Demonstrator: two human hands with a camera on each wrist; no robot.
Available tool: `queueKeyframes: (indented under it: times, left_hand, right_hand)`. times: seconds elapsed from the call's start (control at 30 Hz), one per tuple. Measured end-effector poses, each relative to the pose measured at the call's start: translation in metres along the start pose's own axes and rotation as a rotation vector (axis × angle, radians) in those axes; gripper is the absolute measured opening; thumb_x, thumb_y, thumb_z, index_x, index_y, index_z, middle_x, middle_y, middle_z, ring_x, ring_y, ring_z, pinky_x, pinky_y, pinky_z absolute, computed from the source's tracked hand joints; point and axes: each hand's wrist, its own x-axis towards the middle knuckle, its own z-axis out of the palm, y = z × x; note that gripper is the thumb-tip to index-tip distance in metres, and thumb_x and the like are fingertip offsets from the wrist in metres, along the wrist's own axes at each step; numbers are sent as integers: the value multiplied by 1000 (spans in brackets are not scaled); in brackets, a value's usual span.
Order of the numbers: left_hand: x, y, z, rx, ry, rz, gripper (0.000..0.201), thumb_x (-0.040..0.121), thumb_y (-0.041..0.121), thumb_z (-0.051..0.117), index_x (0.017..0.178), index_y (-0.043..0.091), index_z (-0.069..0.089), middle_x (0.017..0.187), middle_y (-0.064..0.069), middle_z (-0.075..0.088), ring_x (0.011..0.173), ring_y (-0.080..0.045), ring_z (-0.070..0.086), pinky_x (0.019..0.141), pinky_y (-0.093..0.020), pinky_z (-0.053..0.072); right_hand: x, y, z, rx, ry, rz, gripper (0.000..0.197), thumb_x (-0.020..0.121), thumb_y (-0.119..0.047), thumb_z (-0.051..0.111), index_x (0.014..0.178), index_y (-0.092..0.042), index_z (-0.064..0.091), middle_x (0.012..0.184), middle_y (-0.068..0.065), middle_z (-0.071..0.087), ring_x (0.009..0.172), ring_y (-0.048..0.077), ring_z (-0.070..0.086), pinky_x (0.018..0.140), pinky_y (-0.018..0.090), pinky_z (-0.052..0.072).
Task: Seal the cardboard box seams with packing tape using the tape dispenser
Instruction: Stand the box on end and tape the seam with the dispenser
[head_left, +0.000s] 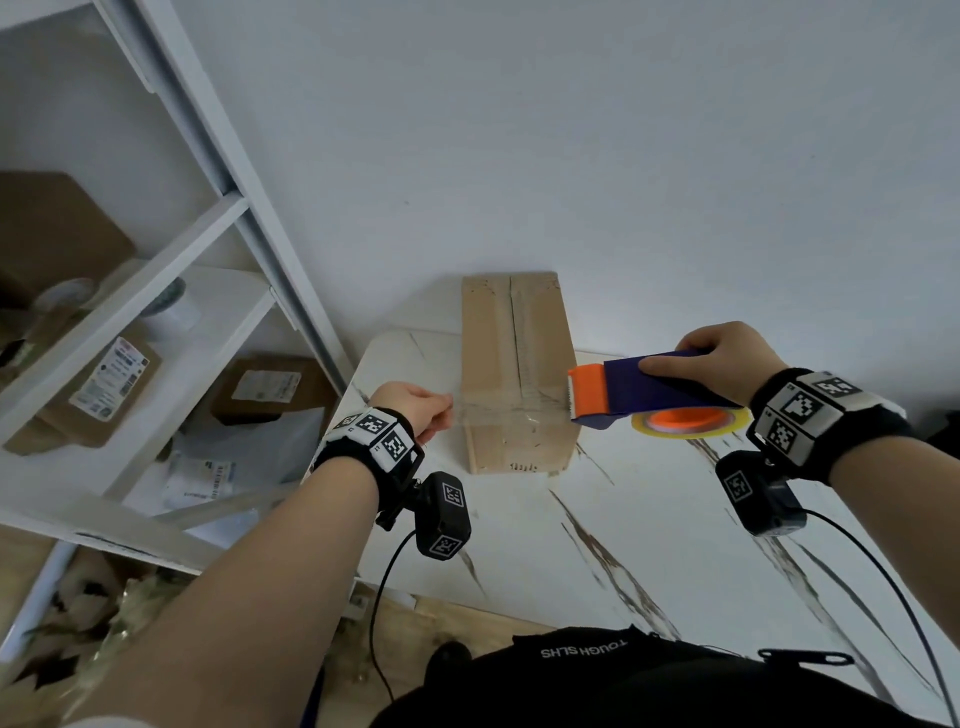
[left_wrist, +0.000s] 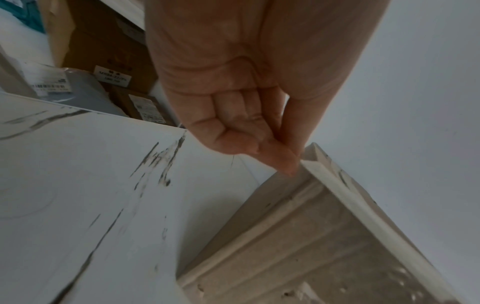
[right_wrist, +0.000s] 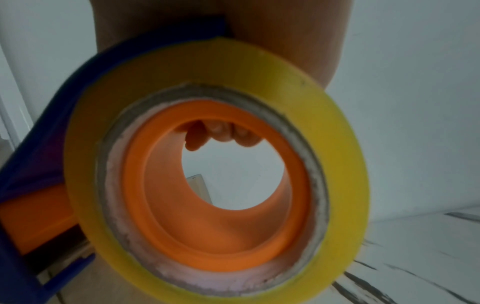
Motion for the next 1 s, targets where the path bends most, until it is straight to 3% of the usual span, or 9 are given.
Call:
queueKeyframes:
  times: [0.17,0.27,0.33,0.43,0.5,0.67,0.77,0.9,1.0]
  left_hand:
    - [-1,-3,12,89,19,47,21,88,22,62,68,17,64,65,-3,70,74,-19,65,71,-29,52]
    - [-3,-6,17,158,73,130,20,89,25,60,71,22,67,58,9,69,70,-9,67,76,-28,53]
    - [-5,-8,19,172,89,157,16,89,25,59,90,16,71,64,9,71,72,-9,69,79,-27,52]
    - [-5,-11,16,237,106,98,43,83,37,64,121,18,60,103,-1,66,86,-19,70,87,-32,53]
    - [-5,-14,14,372,125,90,50,78,43,68,120,19,59,108,-2,62,98,-23,65,93,-39,52]
    - [-15,-17,22,320,62,162,23,87,14,58,107,9,68,95,-8,72,93,-21,67,93,-35,51]
    - [-26,-9,22,551,155,282,27,90,15,52,113,14,66,113,-6,68,107,-24,61,97,-32,46]
    - [-54,3,31,817,289,601,32,94,15,40,117,15,62,120,-6,61,108,-24,57,90,-36,46]
    - [-64,-5,42,948,236,787,35,95,21,40,126,15,56,127,-2,58,116,-20,51,99,-32,39]
  right_hand:
    - [1,8,5,41,-12,48,47,73,-40,75,76,6,64,68,10,54,64,23,48,56,28,35]
    - [0,12,9,74,-19,62,43,73,-40,75,73,2,65,66,7,54,64,22,49,55,27,35]
    - [-1,12,12,86,-23,78,38,74,-41,75,69,-5,64,62,5,52,60,20,48,54,26,35]
    - [-3,12,13,93,-26,91,38,75,-40,74,58,-12,56,56,2,46,55,17,44,51,26,32]
    - [-3,12,14,91,-30,87,39,76,-40,73,56,-13,54,56,2,45,53,16,43,50,26,31]
    - [-6,12,14,83,-25,74,35,77,-41,72,66,-10,59,58,2,48,54,15,44,50,25,31]
    - [-7,14,15,87,-29,71,38,77,-41,72,58,-13,54,56,2,46,54,16,43,50,26,31]
    - [-6,15,17,121,-34,63,37,76,-40,73,62,-10,57,56,3,47,54,17,43,50,25,32]
    - [-6,17,17,127,-34,57,35,76,-41,73,64,-11,58,58,2,50,55,16,45,51,25,33]
